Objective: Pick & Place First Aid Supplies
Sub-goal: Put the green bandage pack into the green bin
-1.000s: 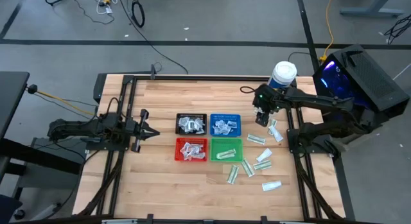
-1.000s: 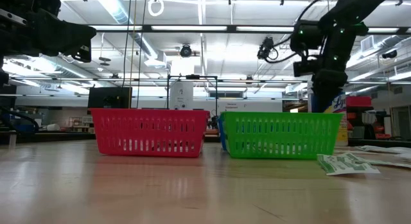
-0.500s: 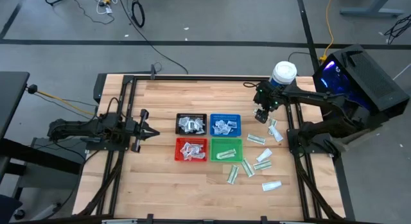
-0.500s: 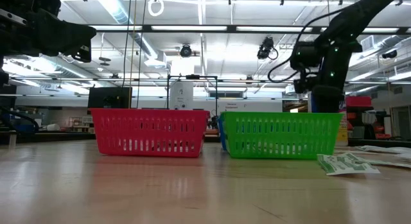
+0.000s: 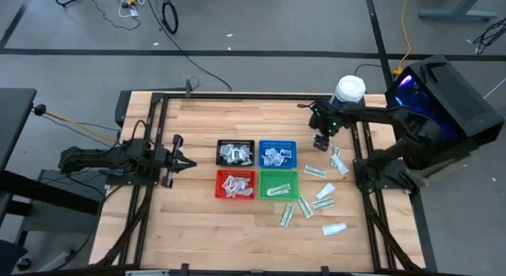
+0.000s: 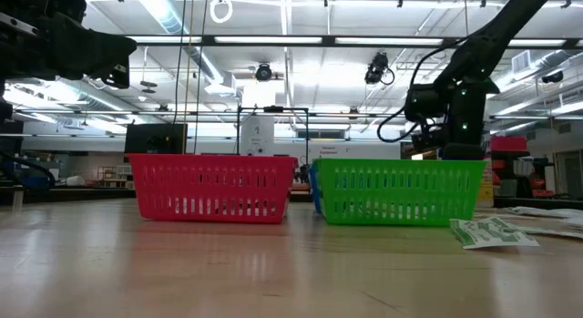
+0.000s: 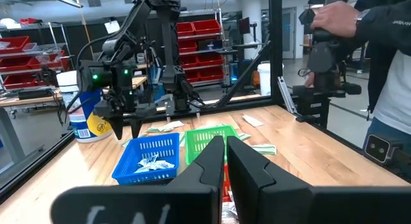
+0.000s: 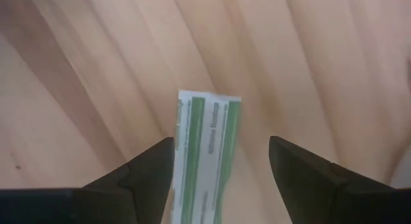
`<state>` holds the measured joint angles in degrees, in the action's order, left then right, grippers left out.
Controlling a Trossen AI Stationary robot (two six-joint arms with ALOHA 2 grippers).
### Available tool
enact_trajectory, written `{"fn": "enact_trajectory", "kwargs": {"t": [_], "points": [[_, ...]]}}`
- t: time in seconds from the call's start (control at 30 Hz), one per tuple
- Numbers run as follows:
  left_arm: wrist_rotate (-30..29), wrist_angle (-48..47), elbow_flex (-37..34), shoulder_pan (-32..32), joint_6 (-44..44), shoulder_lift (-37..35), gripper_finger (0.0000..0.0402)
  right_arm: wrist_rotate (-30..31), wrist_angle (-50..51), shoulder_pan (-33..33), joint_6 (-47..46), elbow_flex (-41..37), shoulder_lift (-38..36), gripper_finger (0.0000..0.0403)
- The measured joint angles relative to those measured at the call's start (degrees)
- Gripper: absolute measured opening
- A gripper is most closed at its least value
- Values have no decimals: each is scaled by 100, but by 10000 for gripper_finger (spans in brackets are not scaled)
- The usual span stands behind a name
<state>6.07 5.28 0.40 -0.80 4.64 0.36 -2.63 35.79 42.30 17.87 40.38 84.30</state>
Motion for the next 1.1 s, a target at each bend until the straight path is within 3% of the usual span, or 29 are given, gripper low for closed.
{"fn": "enact_trajectory", "kwargs": {"t": [0.2,0.77,1.1], "points": [[0,0,-2,0,0,0,25,-400,44,92,85,273,429,257],[0,2,-1,0,0,0,25,-190,-13,84,120,370,731,253],[0,2,0,0,0,-1,25,-209,-27,-13,67,358,742,175]]}}
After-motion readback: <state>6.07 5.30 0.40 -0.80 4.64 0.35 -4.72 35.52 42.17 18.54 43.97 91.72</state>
